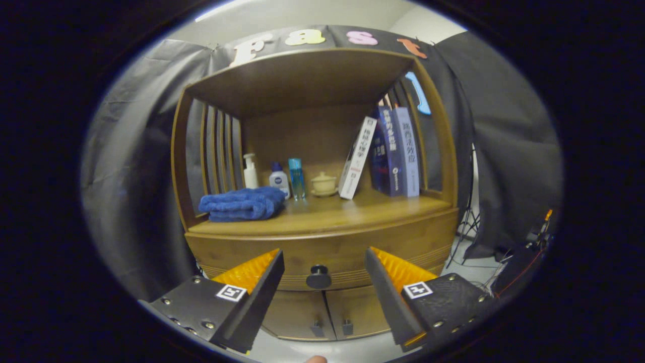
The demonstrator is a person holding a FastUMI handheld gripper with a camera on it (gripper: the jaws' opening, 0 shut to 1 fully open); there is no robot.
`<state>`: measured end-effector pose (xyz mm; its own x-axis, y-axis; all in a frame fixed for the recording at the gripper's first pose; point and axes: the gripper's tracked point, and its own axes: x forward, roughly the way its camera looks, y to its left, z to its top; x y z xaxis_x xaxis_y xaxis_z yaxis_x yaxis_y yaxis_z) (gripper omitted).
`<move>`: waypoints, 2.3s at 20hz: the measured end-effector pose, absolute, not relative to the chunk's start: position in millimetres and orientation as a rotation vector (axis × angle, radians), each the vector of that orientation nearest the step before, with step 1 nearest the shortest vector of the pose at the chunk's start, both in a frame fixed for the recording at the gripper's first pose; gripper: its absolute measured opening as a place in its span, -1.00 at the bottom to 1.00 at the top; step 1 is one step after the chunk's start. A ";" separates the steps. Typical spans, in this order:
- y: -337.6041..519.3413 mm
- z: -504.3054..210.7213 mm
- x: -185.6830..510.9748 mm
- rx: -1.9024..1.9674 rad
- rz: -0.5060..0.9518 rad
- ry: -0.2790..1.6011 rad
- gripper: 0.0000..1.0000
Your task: Pull open the drawer, take out the items inside it, and place them on the countertop above the cabinet.
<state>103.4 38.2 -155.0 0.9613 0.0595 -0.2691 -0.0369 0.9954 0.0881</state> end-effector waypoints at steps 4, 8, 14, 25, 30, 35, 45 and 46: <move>35.8 -201.6 124.4 0.075 0.009 0.387 0.65; 41.0 -215.5 135.9 0.068 0.020 0.416 0.57; 50.4 -242.3 160.5 0.009 0.033 0.468 0.32; 49.5 -234.1 140.8 0.002 0.032 0.460 -0.41; 45.6 -228.1 98.1 0.015 0.021 0.459 -0.41; 40.3 -217.5 41.5 0.023 0.005 0.442 -0.41; 34.8 -218.9 -18.9 0.016 -0.056 0.504 -0.41; 33.9 -219.5 -24.6 0.016 -0.061 0.513 -0.41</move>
